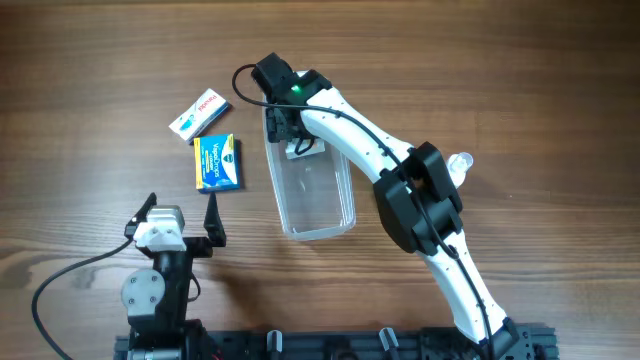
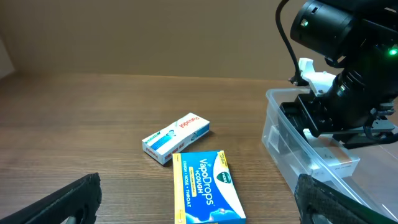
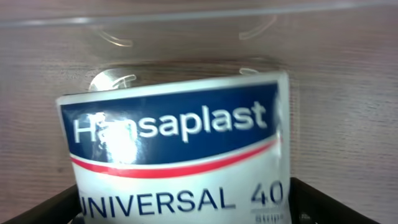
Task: Pack container
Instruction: 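Lower the Hansaplast box into the container and release it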
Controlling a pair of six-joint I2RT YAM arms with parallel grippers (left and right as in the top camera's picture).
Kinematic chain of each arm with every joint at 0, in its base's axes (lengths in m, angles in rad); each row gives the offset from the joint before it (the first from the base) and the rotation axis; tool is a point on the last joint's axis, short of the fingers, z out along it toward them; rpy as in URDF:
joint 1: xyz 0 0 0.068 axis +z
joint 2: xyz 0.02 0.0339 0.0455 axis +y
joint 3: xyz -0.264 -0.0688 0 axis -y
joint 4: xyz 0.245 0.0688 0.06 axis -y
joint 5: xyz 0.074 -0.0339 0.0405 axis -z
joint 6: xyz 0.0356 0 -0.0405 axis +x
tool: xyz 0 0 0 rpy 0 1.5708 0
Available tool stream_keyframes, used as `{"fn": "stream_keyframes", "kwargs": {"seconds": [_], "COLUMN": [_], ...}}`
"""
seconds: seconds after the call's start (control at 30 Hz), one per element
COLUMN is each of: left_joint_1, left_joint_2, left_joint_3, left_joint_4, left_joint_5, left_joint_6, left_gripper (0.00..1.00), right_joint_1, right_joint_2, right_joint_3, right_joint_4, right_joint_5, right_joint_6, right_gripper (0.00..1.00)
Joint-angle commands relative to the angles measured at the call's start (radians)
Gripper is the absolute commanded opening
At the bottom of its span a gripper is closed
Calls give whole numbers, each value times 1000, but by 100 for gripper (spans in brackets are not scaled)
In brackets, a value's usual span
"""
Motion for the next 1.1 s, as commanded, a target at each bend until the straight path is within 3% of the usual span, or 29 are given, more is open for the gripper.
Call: {"fn": "stream_keyframes", "kwargs": {"seconds": [0.0,0.53,0.9,1.07], "left_joint_1": [6,6,6,6], "left_joint_2": [-7,-7,-7,-7], "left_joint_3": [-6,-6,-6,-6], "left_joint_4": [3,3,3,3], "left_joint_5": [5,5,5,5], "left_joint_6": [19,19,19,19], "left_gripper": [100,100,100,100], "right_joint_1": [-5,-5,-5,-5], "right_joint_2": [10,-43,-52,-52], "right_joint_3": [11,12,12,12], "right_joint_4": [-5,0,-3,-4], "right_joint_5": [22,22,22,23], "right_joint_6": [-6,-34,-51,-59], "right_gripper": [94,96,73,73]}}
